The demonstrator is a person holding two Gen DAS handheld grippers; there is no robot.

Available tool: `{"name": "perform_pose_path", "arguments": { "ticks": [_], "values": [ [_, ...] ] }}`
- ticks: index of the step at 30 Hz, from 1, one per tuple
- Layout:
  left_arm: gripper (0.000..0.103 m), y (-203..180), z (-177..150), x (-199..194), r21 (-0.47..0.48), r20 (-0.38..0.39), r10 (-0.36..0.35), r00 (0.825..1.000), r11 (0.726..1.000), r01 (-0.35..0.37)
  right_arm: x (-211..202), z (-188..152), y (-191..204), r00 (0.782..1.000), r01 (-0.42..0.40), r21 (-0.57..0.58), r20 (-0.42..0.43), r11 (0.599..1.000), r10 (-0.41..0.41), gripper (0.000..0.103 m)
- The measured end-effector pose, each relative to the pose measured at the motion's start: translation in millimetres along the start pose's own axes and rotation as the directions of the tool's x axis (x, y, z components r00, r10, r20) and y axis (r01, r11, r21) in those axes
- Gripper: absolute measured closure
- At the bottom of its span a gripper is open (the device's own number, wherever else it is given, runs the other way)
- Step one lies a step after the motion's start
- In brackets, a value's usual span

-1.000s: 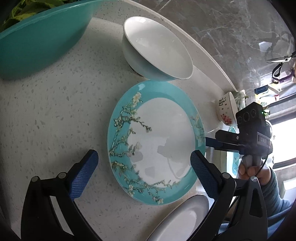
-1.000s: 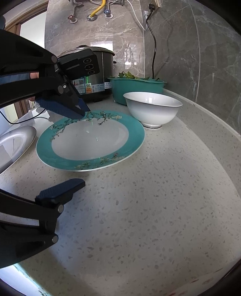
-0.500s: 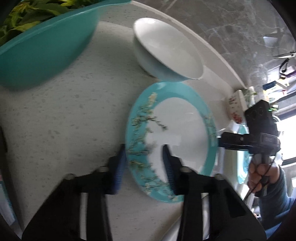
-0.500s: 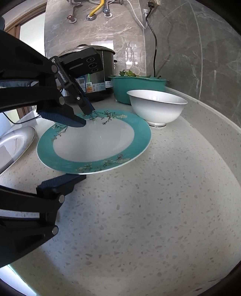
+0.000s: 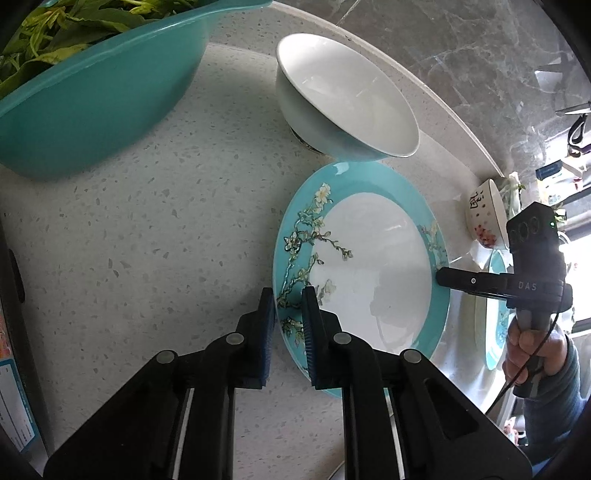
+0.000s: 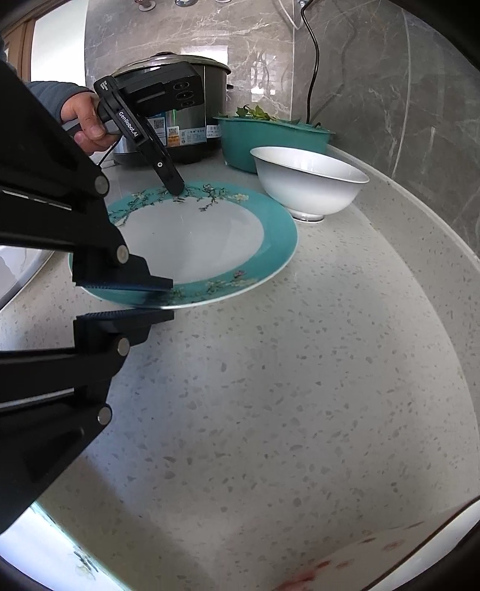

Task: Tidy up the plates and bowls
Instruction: 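Lift the teal floral plate with both grippers and lower it onto the grey-rimmed plate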

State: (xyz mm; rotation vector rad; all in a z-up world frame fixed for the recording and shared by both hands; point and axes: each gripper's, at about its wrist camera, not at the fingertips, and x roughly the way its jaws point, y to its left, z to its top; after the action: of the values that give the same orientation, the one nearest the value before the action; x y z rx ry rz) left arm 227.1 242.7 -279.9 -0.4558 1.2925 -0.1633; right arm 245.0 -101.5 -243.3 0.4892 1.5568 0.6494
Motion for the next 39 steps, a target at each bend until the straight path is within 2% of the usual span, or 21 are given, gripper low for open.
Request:
{"name": "perform_pose_path", "arguments": {
  "ticks": [10, 20, 25, 32, 39],
  "values": [
    [0.091, -7.4, -3.9, -1.5, 0.005, -0.015, -0.004, 1.0, 1.0, 0.004, -5.9, -6.4, 5.3, 1.0, -0.001, 0.001, 0.008, 1.0, 0.001, 0.091],
    [0.091, -30.5, -21.6, -37.6, 0.025, 0.037, 0.003, 0.999, 1.0, -0.004, -27.0, -20.7, 22.7, 1.0, -0.017, -0.038, 0.026, 0.999, 0.018, 0.091],
    [0.091, -46.4, -48.9, -64.5, 0.028, 0.059, 0.0, 0.998, 1.0, -0.001, -44.3, -41.6, 31.7, 0.999, -0.034, -0.067, 0.025, 0.997, 0.036, 0.091],
    [0.091, -68.0, -103.2, -89.2, -0.002, 0.076, 0.011, 0.997, 1.0, -0.011, -59.3, -79.6, 39.7, 0.998, -0.057, -0.106, 0.01, 0.993, 0.058, 0.091],
    [0.091, -63.6, -168.6, -105.1, -0.058, 0.063, 0.024, 0.998, 0.998, -0.02, -60.3, -118.6, 30.3, 0.997, -0.072, -0.13, -0.046, 0.989, 0.067, 0.09]
  ]
}}
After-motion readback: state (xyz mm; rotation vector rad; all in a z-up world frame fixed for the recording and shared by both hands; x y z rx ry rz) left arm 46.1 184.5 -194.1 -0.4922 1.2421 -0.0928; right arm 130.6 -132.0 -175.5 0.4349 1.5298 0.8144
